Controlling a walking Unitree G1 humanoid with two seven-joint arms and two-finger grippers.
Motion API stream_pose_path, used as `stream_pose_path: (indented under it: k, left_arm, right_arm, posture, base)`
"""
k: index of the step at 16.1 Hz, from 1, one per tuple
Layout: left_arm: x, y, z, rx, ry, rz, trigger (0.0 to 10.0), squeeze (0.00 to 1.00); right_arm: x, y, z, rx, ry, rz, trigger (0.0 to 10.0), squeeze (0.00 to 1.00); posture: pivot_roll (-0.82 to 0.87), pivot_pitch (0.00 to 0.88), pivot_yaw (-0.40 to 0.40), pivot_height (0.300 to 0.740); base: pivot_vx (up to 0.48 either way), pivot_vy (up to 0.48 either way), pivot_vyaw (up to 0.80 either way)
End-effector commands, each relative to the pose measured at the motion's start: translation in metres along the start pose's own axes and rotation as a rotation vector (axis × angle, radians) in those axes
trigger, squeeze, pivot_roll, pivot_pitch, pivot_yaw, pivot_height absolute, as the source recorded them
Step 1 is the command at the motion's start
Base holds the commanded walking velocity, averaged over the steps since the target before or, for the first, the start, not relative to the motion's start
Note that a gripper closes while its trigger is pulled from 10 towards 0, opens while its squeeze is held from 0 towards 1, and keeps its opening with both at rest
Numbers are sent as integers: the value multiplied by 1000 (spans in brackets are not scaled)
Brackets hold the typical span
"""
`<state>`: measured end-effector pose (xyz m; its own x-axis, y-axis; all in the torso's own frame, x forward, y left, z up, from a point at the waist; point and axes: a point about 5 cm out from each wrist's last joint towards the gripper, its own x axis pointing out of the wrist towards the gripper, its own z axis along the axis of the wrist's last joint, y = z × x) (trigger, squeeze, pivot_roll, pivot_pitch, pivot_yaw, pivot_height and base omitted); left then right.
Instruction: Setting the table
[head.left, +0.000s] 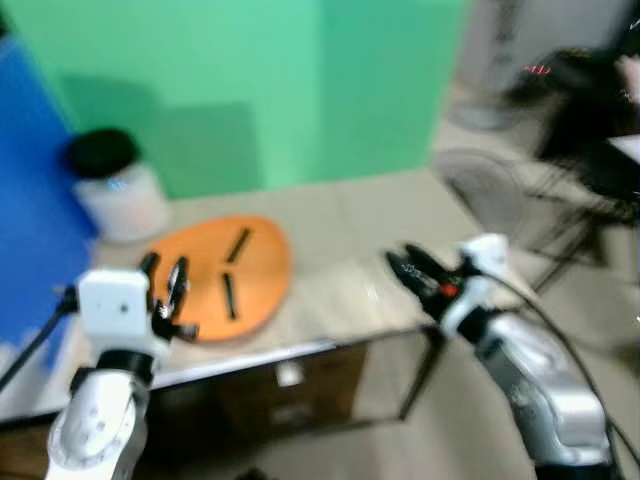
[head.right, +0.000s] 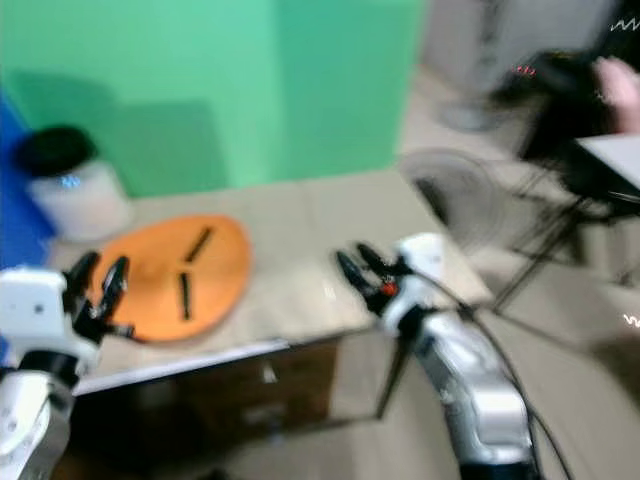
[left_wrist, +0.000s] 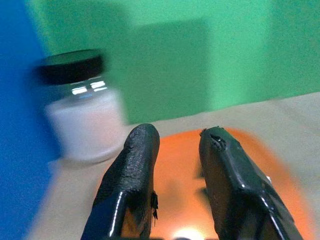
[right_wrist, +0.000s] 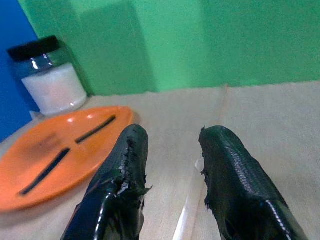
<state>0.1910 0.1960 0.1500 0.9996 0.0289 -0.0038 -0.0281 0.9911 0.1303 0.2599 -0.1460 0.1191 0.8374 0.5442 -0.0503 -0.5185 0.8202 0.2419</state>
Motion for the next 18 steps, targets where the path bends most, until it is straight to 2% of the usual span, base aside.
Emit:
stream_pose_path:
  k: [1,5,8,12,15,17,18]
  left_arm:
    - [0,5,1,19,4,9,10000,0]
    - [-2,-2,-3,14,21,-28,10000,0]
    - [2,-3,-3,25,20,-43,10000,0]
    - [3,-3,-9,30,40,-70,10000,0]
    - [8,14,-23,33,138,-98,10000,0]
    - [18,26,-27,96,152,-110,10000,0]
    - [29,34,-33,125,176,-142,10000,0]
  right_arm:
    - [8,12,1,2,-11,52,10000,0]
    - [7,22,0,-32,2,130,10000,0]
    - [4,13,-1,34,-18,42,10000,0]
    - [0,9,-4,15,14,37,10000,0]
    - [9,6,3,17,30,90,10000,0]
    - [16,7,5,4,42,133,10000,0]
    - [23,8,6,-10,53,161,10000,0]
  posture:
    - [-19,18,30,740]
    - [-25,28,51,740]
    - [-20,29,57,740]
    - [-34,24,62,740]
    - [-34,21,49,740]
    - [-31,21,38,740]
    - [-28,20,27,740]
  base:
    - [266,0,712]
    - [263,0,0]
    - [263,0,0]
    - [63,0,0]
    - [0,0,0]
    - [0,0,0]
    - [0,0,0]
